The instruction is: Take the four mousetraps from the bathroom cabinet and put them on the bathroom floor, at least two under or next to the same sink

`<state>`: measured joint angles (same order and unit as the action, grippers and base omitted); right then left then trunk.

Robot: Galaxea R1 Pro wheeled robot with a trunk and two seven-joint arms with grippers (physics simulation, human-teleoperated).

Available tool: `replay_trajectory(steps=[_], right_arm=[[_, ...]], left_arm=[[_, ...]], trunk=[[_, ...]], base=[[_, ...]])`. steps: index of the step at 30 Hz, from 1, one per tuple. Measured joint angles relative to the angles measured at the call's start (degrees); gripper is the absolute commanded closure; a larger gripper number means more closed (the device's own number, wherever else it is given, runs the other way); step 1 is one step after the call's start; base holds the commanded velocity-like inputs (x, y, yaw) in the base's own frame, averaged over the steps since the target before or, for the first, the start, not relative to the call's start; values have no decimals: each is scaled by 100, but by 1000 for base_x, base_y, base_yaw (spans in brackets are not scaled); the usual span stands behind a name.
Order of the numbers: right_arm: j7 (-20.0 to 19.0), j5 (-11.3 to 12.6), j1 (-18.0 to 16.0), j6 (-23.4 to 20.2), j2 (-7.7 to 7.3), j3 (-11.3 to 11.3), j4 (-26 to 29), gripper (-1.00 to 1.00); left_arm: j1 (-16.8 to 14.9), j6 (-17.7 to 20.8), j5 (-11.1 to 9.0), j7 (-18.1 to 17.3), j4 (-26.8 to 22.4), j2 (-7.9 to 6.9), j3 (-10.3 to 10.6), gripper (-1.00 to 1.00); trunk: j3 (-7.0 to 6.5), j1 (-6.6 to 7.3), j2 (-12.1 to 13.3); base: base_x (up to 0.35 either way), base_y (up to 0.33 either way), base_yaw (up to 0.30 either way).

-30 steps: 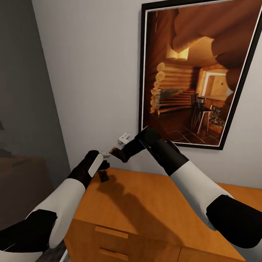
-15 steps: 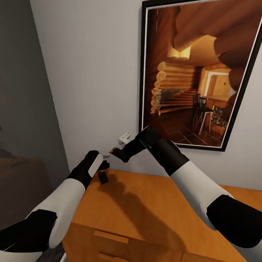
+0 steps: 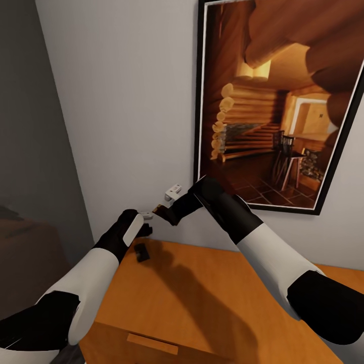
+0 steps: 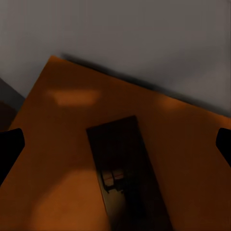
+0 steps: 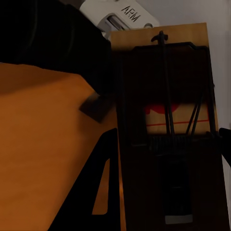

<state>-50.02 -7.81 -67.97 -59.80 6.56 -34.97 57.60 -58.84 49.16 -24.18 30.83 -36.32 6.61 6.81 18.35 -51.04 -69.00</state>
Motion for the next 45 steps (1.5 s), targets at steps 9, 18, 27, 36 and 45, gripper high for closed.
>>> replay_trajectory(steps=[9,18,27,36,45], right_arm=[[2,-25,0,0,-7,-9,-4,100],[9,-58,0,0,1,-4,-7,100],[9,-71,0,0,0,-3,-7,100],[9,-65,0,0,0,-3,-7,100],[-49,-21,6,1,59,-75,-226,100]], left_arm=[[0,0,-21,0,192,-13,-7,-100],[0,7,-50,5,949,-18,-49,-100],[0,7,-63,5,954,-7,-41,-100],[0,6,-62,4,941,-2,-40,-100],[2,10,-172,-27,1017,45,-116,-100]], trunk=[[0,0,0],[0,0,0],[0,0,0],[0,0,0],[0,0,0]], base=[[3,0,0],[0,0,0],[0,0,0],[0,0,0],[0,0,0]])
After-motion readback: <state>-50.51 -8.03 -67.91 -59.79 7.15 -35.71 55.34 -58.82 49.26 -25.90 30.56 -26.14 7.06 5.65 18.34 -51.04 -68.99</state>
